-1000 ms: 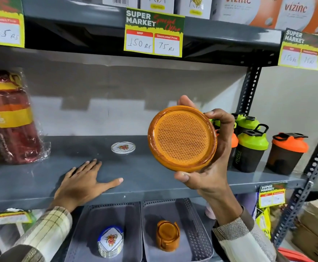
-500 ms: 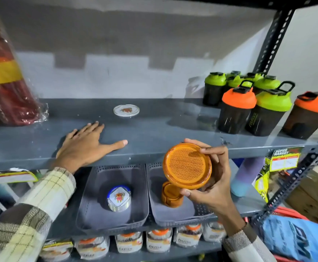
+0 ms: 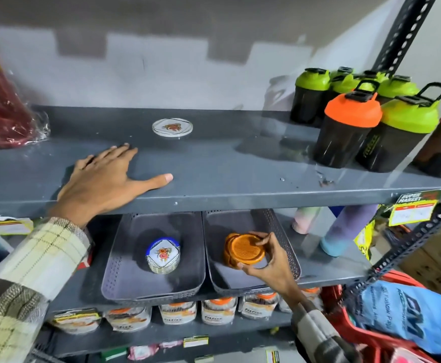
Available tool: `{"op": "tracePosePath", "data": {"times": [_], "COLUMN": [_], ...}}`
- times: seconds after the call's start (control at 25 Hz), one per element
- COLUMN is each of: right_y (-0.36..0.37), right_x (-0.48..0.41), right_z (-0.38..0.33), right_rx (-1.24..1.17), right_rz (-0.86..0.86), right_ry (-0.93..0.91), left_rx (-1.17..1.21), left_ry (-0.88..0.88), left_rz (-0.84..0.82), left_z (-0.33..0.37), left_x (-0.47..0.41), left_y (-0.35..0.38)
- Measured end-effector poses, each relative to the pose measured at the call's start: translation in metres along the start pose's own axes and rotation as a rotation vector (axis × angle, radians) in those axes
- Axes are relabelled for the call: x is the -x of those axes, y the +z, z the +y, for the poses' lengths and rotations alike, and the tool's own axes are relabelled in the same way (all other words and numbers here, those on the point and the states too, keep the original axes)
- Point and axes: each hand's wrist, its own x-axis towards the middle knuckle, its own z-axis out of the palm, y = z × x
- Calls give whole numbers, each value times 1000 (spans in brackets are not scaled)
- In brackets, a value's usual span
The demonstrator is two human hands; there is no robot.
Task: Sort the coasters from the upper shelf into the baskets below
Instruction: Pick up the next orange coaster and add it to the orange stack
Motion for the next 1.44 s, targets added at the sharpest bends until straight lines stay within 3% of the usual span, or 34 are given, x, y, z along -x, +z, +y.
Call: {"op": "tracePosePath", "data": {"times": [0.2, 0.56, 1.24, 1.44], "right_y": [18, 25, 27, 17], "right_x": [-26, -54, -53, -41], "right_z": [39, 64, 62, 31], "right_rx": [133, 240, 340, 420], "right_rz": [-90, -175, -281, -299], "right_ry": [260, 363, 364, 196], "left_rx": [-2, 2, 4, -1], "left_ry": [-2, -12, -12, -22], "left_rz": [15, 26, -2, -4], "left_z": [0, 1, 1, 2], "left_x": [-1, -2, -3, -3], "left_y": [-1, -1, -1, -1]}}
